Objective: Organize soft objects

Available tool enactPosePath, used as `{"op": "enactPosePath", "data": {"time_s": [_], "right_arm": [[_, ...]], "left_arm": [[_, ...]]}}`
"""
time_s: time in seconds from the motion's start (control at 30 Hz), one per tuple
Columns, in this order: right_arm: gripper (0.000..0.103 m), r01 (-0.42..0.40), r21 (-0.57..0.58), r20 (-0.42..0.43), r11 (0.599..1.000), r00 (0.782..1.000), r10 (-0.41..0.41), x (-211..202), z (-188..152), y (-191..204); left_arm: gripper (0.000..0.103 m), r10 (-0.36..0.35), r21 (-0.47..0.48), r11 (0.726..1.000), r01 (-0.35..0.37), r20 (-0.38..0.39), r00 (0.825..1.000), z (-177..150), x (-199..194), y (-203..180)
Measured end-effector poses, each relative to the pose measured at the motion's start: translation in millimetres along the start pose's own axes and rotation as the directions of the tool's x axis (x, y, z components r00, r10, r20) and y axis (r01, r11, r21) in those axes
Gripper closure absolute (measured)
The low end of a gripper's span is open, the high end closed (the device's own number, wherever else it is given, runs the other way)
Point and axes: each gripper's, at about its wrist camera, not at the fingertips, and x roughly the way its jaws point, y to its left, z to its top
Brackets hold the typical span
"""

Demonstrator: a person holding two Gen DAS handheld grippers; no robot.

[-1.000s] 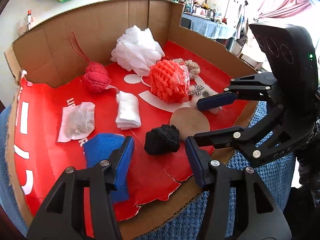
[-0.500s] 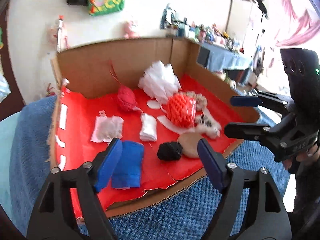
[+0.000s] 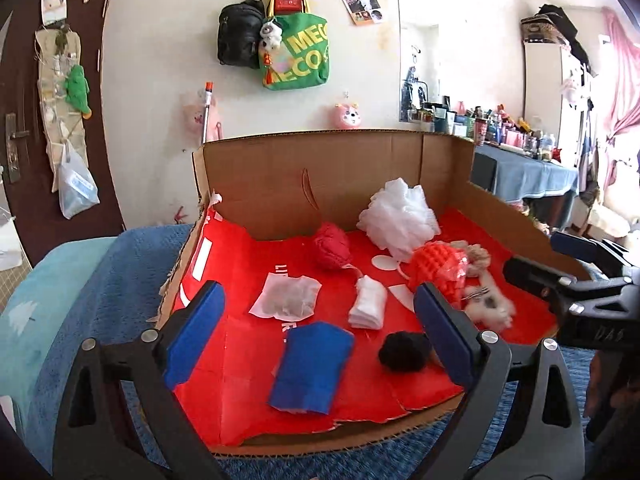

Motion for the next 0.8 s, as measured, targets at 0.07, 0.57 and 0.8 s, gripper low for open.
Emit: {"op": "enactPosePath", "data": {"time_s": [0.07, 0.57, 0.8], "right_arm": [[0.000, 0.025, -0.030, -0.017, 0.999, 1.000, -0.025, 6.5, -3.3, 3.4], [0.000, 0.061, -0.016, -0.042, 0.998, 0.997, -0.061, 12.0, -11.2, -1.8], [0.000, 0.073, -0.050, -0.040, 0.996, 0.996, -0.075, 12.1, -12.7, 5.4]], "left_arm": [[0.006, 0.014, 0.008, 1.000, -0.014, -0.009, 1.000, -2.2, 4.7, -2.5], [0.006, 0.030, -0.002, 1.000, -0.031, -0.056, 0.998, -11.3, 10.1, -4.8], [0.006, 0.045, -0.020, 0.999, -0.046, -0.086, 0.995, -11.7, 15.7, -2.3]]}}
